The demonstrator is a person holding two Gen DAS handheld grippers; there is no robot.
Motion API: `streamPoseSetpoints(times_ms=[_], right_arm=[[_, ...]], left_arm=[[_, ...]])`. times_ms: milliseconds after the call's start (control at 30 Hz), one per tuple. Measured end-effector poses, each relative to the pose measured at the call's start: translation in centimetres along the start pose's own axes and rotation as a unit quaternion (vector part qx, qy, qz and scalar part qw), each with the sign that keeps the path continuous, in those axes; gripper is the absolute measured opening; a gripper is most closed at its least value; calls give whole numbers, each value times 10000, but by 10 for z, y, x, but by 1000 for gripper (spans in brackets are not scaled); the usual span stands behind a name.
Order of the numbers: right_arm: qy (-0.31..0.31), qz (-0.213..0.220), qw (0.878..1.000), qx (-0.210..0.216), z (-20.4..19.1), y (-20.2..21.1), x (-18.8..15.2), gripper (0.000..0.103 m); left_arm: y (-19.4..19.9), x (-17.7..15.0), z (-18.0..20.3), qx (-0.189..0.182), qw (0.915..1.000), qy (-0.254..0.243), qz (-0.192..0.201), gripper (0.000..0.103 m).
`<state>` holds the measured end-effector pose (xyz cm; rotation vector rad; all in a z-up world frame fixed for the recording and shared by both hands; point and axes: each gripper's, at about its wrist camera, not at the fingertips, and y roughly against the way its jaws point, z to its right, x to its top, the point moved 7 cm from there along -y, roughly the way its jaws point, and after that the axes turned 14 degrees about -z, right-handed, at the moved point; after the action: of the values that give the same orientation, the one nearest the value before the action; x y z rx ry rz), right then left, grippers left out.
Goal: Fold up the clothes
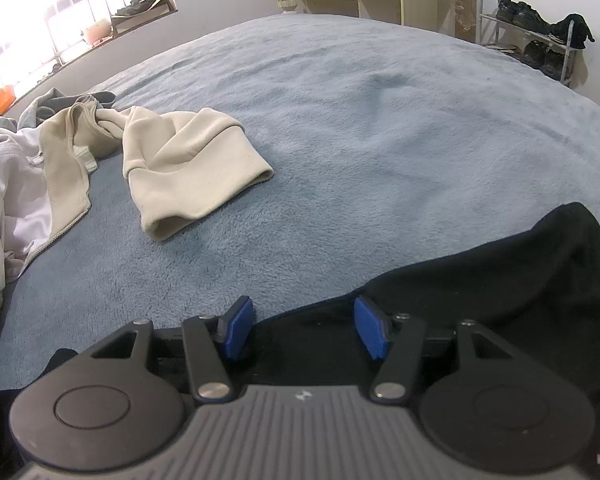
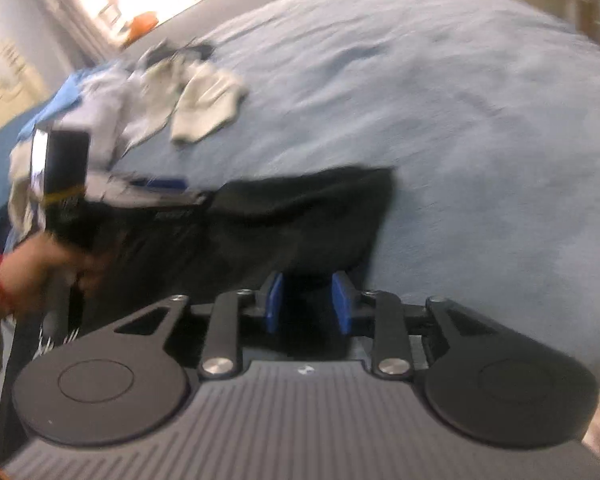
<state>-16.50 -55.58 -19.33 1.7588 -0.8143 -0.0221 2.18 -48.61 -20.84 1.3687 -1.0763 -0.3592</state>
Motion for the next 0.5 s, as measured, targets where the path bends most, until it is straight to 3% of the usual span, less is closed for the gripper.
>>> streamPoseSetpoints(times_ms=[300, 400, 433, 500], right_arm=[[430, -334, 9982, -252, -6, -18, -4, 27], [566, -270, 9971, -425, -8, -18, -6, 16], [579, -223, 9968, -505, -8, -17, -5, 5], [383, -56, 9968, -694, 2, -8, -2, 3]], left_arm=[[0, 0, 0, -4, 10000, 44, -6, 59], [0, 0, 0, 0, 10000, 46, -5, 59], [0, 0, 0, -2, 10000, 47, -5, 59], [0, 0, -1, -4, 10000, 48, -4, 59]])
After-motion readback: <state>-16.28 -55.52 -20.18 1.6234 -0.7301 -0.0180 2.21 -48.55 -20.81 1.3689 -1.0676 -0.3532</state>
